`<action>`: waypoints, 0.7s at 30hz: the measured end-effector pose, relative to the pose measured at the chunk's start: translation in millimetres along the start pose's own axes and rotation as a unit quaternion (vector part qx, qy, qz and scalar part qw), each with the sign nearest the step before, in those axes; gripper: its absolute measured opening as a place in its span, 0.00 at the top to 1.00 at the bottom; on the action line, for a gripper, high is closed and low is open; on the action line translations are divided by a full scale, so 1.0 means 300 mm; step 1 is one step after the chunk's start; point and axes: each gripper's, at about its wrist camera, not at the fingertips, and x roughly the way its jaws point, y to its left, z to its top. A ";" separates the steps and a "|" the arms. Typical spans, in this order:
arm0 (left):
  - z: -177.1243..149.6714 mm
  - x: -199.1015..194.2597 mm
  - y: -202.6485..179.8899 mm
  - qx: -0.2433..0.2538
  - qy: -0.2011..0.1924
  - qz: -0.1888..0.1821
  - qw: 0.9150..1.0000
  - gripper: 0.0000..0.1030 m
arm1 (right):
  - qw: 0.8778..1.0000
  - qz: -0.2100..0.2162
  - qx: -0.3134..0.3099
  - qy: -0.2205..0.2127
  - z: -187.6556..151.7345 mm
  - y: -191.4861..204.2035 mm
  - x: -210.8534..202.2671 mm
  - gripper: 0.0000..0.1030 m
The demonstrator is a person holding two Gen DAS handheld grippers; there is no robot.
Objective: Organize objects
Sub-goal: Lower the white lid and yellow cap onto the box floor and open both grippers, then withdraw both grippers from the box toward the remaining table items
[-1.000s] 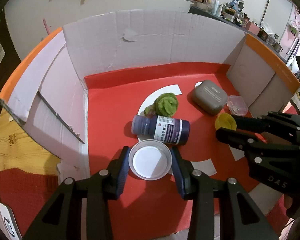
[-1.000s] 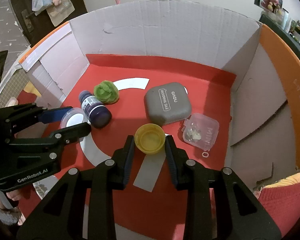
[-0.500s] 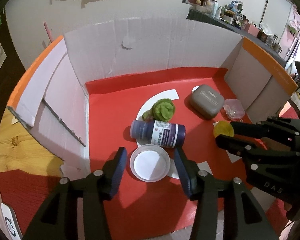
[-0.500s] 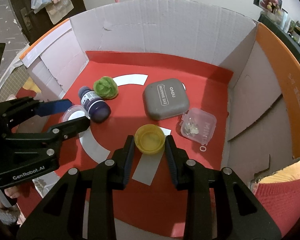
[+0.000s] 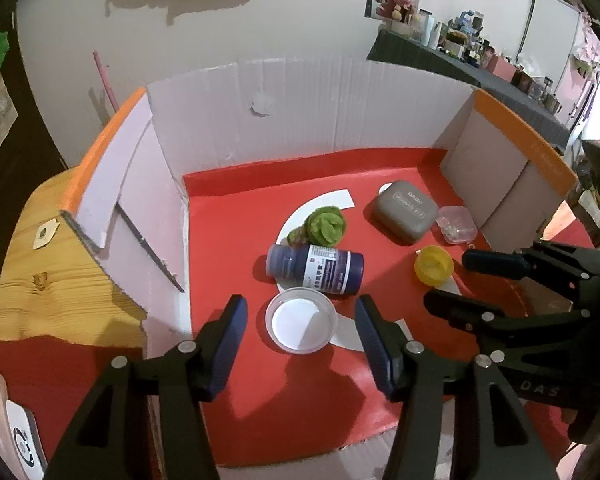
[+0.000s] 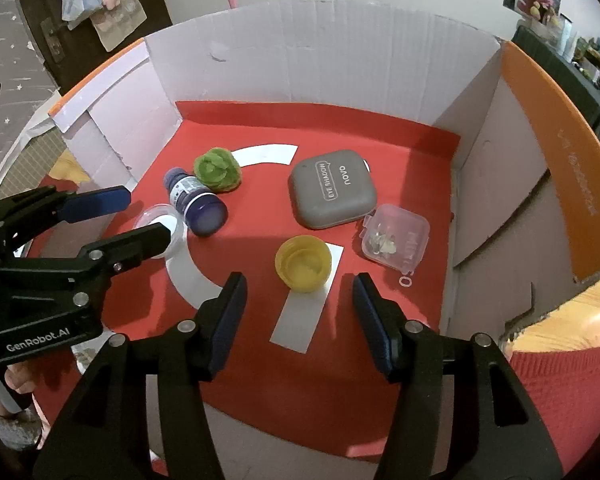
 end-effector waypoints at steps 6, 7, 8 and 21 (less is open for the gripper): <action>-0.017 -0.024 0.008 -0.001 -0.005 0.002 1.000 0.42 | 1.000 0.004 0.005 -0.002 -0.007 0.004 -0.003 0.48; -0.019 -0.025 0.007 -0.001 -0.006 0.003 1.000 0.40 | 1.000 0.004 0.005 -0.004 -0.008 0.006 -0.007 0.48; -0.022 -0.028 0.006 0.000 -0.007 0.004 1.000 0.37 | 1.000 0.004 0.005 -0.006 -0.007 0.008 -0.012 0.48; -0.043 -0.112 -0.007 0.001 -0.040 0.019 0.999 0.23 | 0.999 -0.006 -0.004 -0.051 -0.017 0.055 -0.108 0.34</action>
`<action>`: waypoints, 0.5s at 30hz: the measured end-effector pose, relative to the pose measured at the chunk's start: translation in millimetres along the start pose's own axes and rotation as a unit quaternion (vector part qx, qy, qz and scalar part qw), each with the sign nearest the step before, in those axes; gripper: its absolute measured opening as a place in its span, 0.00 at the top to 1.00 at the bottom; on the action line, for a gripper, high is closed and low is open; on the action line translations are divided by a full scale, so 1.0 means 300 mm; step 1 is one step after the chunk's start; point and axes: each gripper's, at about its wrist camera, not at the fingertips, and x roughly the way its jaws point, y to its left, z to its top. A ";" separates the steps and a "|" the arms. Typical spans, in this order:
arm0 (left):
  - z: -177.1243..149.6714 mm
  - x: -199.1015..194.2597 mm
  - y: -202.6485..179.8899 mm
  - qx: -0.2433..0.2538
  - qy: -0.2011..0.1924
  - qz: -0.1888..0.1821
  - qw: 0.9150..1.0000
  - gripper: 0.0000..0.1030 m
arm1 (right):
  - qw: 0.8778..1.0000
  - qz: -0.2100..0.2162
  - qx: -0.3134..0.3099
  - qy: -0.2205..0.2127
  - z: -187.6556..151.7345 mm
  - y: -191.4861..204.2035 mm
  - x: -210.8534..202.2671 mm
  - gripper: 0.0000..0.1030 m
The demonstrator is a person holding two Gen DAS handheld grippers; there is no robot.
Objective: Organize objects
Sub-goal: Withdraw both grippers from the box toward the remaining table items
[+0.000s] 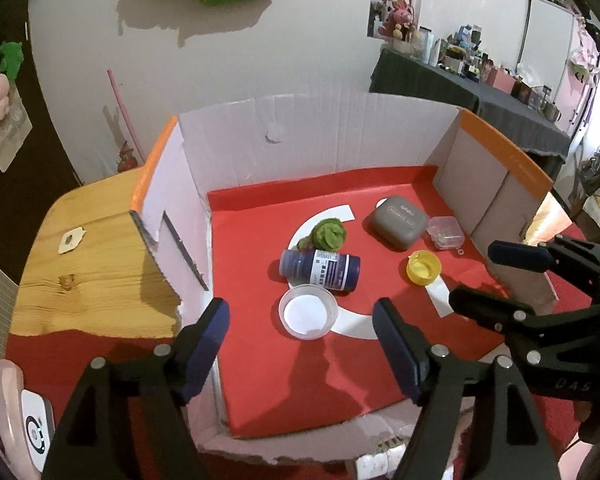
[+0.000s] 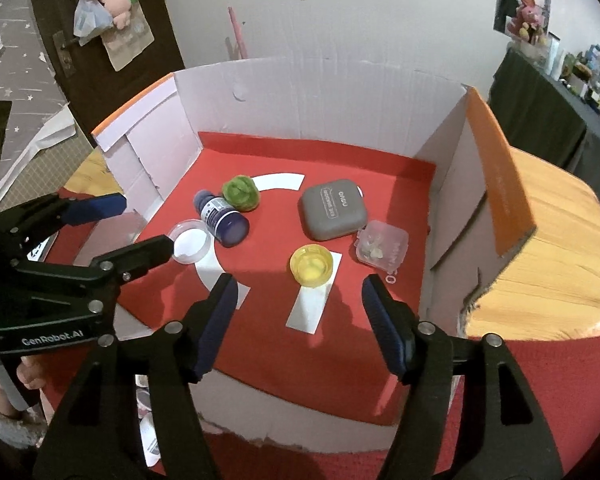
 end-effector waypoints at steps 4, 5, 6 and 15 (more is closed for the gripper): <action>-0.007 -0.021 0.000 -0.003 -0.008 0.004 1.000 0.19 | 1.000 0.004 0.007 -0.005 -0.012 0.003 -0.014 0.33; -0.007 -0.025 0.001 -0.004 -0.009 0.004 1.000 0.19 | 1.000 0.004 0.008 -0.008 -0.011 0.004 -0.022 0.33; -0.008 -0.030 0.002 -0.005 -0.011 0.004 1.000 0.19 | 1.000 0.004 0.009 -0.010 -0.014 0.002 -0.030 0.32; -0.032 -0.067 0.003 -0.009 -0.025 0.013 1.000 0.12 | 1.000 0.008 0.017 -0.019 -0.036 0.010 -0.077 0.27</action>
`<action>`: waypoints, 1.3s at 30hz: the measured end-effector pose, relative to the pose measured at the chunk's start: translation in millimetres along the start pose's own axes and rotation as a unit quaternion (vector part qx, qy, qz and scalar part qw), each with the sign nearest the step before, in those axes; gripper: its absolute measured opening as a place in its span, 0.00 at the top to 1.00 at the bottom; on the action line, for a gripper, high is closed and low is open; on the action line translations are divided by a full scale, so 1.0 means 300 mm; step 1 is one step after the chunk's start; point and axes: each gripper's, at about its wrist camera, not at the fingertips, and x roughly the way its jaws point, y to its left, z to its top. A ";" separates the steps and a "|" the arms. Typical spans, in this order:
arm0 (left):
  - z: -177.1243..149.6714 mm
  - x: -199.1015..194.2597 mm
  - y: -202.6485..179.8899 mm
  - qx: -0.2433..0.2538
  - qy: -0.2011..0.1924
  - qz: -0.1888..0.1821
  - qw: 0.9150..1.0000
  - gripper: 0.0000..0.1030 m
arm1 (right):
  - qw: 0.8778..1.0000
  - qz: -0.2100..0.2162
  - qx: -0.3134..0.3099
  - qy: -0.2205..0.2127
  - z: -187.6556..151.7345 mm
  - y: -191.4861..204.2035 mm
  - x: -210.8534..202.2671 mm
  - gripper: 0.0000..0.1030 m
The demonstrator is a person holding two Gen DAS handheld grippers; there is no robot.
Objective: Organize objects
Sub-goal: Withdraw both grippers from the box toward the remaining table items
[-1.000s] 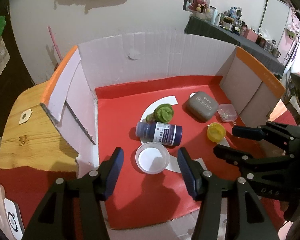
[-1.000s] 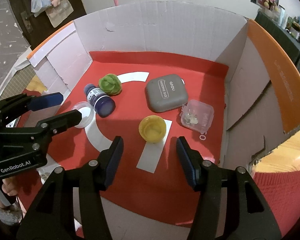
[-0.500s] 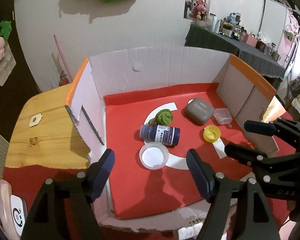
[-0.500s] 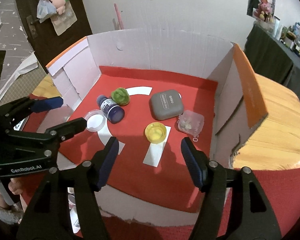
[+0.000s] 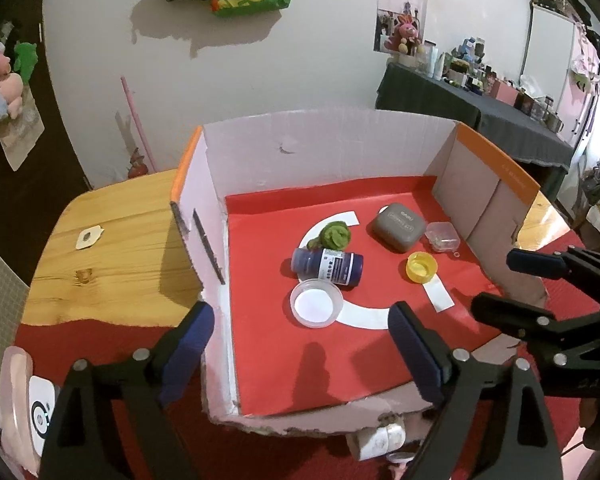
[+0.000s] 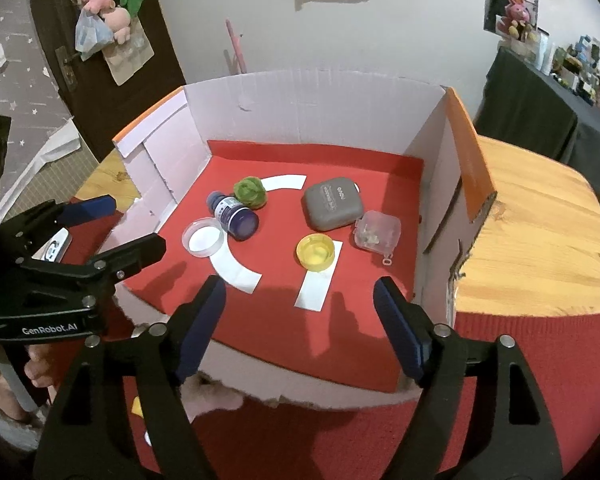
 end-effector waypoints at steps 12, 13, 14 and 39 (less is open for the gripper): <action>-0.026 -0.046 -0.011 -0.002 -0.011 -0.003 1.000 0.11 | 1.000 -0.007 -0.013 -0.018 -0.032 0.042 -0.077 0.20; -0.027 -0.049 -0.011 -0.003 -0.011 -0.003 1.000 0.11 | 1.000 -0.006 -0.012 -0.020 -0.035 0.042 -0.082 0.20; -0.029 -0.052 -0.012 -0.003 -0.012 -0.004 1.000 0.11 | 1.000 -0.005 -0.011 -0.020 -0.037 0.043 -0.086 0.20; -0.120 -0.110 -0.027 -0.013 -0.010 -0.025 1.000 0.11 | 1.000 0.016 -0.018 -0.013 -0.170 0.118 -0.141 0.19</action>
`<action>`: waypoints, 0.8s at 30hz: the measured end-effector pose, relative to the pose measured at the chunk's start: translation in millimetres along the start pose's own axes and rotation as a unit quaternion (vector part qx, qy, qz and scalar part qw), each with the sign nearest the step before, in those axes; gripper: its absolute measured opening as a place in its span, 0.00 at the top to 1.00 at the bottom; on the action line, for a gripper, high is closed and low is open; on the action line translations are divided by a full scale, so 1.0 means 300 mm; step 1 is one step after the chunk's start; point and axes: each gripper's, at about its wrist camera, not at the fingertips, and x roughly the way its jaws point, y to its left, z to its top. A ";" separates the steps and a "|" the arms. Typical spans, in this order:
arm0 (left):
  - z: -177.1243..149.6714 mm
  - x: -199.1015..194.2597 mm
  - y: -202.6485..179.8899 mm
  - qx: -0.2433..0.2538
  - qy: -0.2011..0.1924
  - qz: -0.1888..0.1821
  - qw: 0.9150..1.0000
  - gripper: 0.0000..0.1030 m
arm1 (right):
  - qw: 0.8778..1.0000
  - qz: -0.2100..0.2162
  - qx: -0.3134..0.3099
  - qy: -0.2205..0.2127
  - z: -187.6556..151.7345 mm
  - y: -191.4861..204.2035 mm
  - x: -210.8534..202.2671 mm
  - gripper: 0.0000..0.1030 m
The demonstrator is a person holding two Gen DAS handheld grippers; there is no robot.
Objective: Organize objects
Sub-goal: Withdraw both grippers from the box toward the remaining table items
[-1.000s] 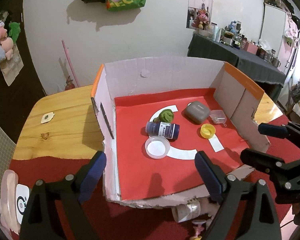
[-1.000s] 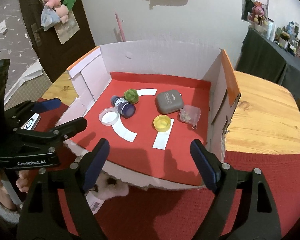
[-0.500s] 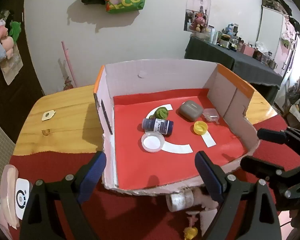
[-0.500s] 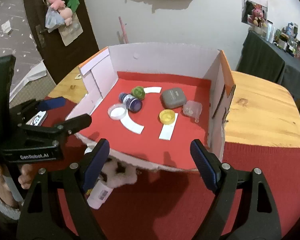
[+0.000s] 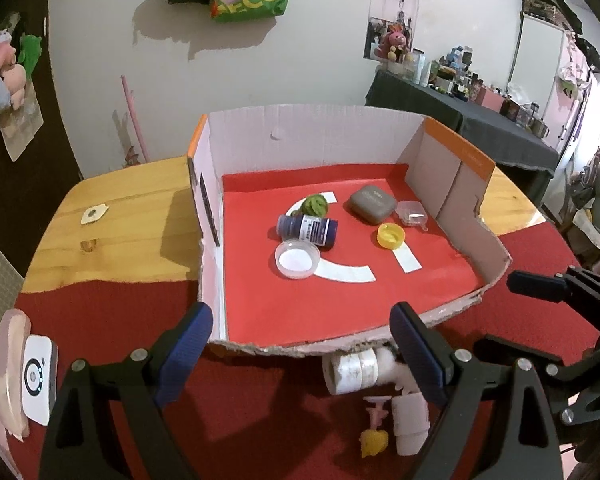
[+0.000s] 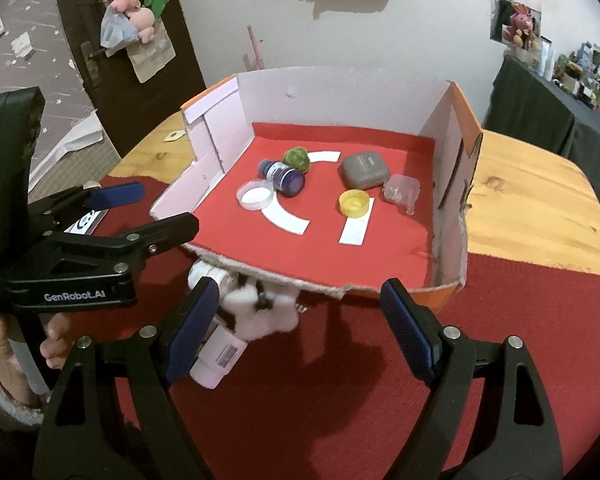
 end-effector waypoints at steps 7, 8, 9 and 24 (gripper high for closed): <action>-0.051 0.001 -0.002 0.000 0.010 -0.004 1.000 0.11 | 1.000 0.000 -0.004 0.010 -0.046 0.022 0.014 0.19; -0.057 0.001 -0.003 0.001 0.012 -0.003 1.000 0.11 | 1.000 0.001 -0.004 0.013 -0.054 0.024 0.019 0.19; -0.065 0.003 -0.003 0.001 0.014 -0.002 1.000 0.11 | 1.000 0.001 -0.004 0.014 -0.059 0.025 0.022 0.20; -0.160 0.010 -0.018 0.004 0.033 -0.008 0.999 0.11 | 0.999 0.013 0.003 0.032 -0.146 0.045 0.057 0.20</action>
